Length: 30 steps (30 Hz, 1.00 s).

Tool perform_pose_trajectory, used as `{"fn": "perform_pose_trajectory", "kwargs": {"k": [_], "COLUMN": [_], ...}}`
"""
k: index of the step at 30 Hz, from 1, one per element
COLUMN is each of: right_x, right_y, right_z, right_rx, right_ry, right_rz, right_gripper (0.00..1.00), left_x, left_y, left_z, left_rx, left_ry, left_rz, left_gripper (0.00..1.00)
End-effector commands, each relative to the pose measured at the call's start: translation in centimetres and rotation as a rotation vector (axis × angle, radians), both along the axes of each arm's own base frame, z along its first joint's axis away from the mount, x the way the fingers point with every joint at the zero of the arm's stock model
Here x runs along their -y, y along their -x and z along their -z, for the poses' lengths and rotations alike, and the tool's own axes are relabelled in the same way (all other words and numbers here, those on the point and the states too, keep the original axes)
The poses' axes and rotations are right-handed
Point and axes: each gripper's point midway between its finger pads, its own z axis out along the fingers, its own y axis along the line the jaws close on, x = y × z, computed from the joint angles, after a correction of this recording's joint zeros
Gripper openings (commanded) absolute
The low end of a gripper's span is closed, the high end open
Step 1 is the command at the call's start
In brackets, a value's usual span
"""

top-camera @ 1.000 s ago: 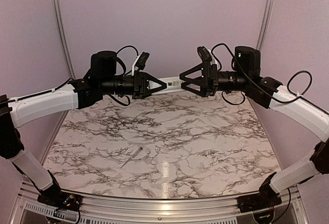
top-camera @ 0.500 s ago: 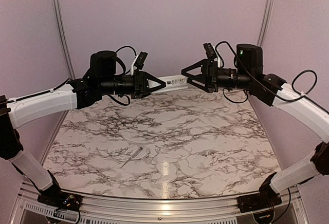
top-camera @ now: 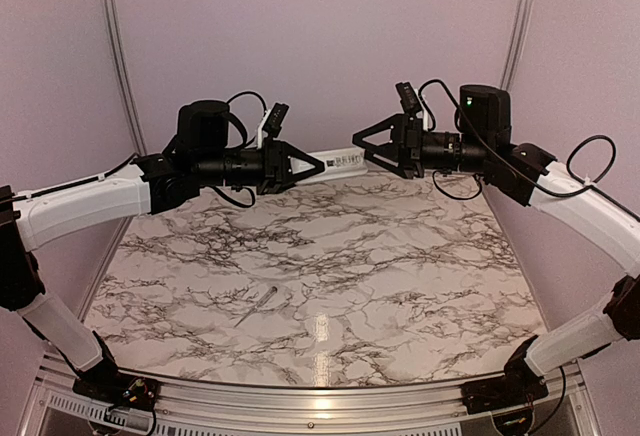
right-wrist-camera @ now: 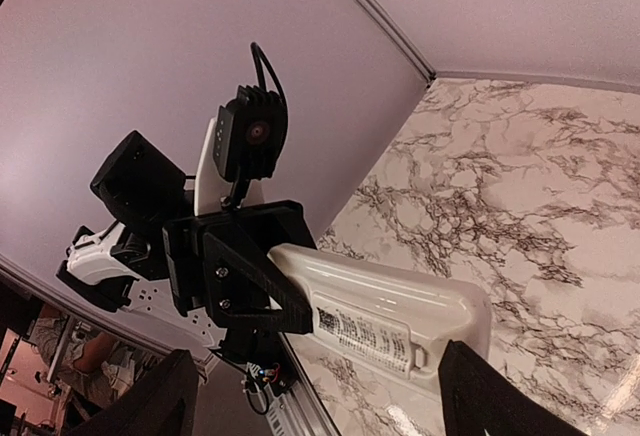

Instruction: Unload the batteries from the remote control

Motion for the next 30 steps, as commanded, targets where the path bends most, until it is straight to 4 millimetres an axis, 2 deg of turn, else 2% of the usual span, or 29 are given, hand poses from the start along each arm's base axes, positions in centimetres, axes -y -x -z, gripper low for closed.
{"fn": "perform_pose_trajectory", "kwargs": {"k": [1,14,30], "right_x": [-0.3,-1.4,-1.6], "right_y": [0.2,-0.1,-1.0], "right_z": [-1.5,-0.3,1.8], "right_rx": [0.036,0.009,-0.020], "right_ry": [-0.033,-0.018,0.050], "right_rz": [-0.016,-0.023,0.007], "right_gripper": [0.82,0.81,0.81], "left_x": [-0.2,0.0,0.2], "left_y": [0.2,0.3,0.4], "left_z": [-1.7,-1.9,-2.1], "left_rx": [0.024,0.026,0.034], "left_ry": [0.022,0.031,0.044], "left_rz": [-0.019,-0.006,0.010], "left_gripper": [0.00,0.00,0.00]}}
